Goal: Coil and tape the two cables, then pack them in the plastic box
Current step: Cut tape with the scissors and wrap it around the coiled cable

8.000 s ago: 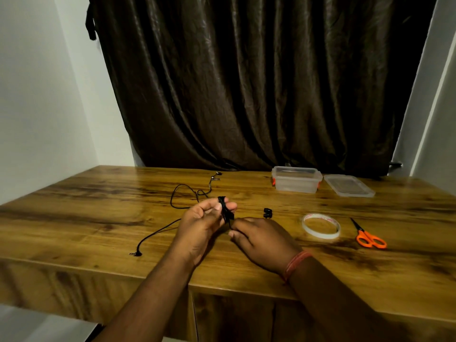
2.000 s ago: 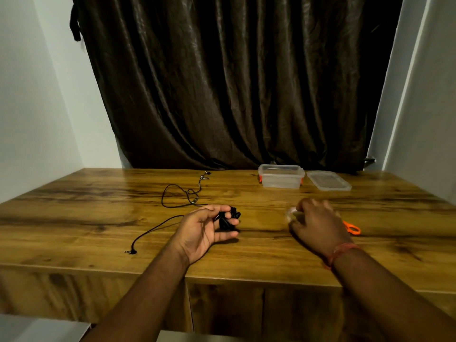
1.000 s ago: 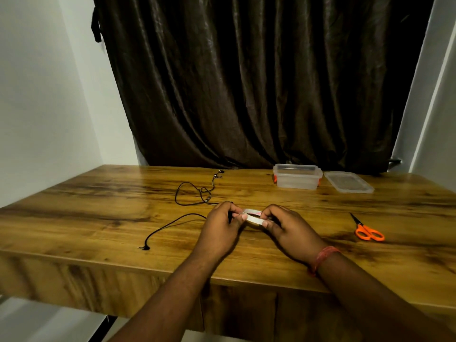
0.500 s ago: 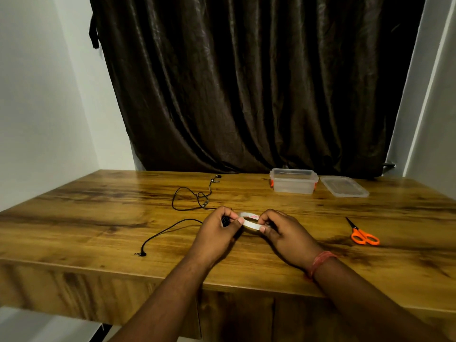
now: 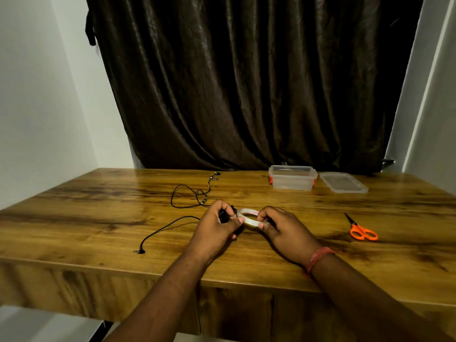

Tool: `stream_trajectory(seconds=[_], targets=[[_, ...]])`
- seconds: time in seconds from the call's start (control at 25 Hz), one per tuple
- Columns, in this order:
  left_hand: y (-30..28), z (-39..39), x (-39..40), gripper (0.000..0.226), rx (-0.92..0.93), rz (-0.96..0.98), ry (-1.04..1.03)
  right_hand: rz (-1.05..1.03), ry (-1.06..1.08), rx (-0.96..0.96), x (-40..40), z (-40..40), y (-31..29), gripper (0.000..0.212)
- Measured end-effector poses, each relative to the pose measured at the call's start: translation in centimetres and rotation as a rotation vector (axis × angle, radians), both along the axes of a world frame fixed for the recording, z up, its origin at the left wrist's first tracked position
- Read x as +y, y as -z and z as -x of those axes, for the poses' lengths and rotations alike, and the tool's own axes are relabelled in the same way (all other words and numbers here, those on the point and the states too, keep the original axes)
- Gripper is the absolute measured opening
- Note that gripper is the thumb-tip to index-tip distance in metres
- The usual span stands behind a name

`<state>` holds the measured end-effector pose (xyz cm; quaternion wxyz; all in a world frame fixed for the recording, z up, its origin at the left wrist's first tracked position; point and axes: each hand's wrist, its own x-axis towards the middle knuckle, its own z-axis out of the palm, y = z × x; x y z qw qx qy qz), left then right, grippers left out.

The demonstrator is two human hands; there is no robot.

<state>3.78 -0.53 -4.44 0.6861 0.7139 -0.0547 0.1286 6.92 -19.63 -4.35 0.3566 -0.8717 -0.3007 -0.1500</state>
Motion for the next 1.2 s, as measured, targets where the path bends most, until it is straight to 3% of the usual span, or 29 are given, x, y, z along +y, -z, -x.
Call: stream_trajectory(seconds=[0.24, 0.84, 1.0, 1.2], targets=[[0.1, -0.3, -0.1, 0.007, 0.037, -0.01, 0.006, -0.029, 0.014, -0.013, -0.2, 0.0, -0.2, 0.006], [0.0, -0.1, 0.3, 0.015, 0.074, -0.079, 0.15, -0.138, 0.057, 0.022, -0.6, -0.2, -0.4, 0.012], [-0.5, 0.6, 0.1, 0.012, 0.125, -0.125, 0.11, -0.149, 0.114, 0.018, -0.9, -0.2, -0.6, 0.009], [-0.8, 0.6, -0.3, 0.011, 0.147, -0.012, 0.005, -0.107, 0.078, -0.006, -0.9, 0.2, -0.7, 0.01]])
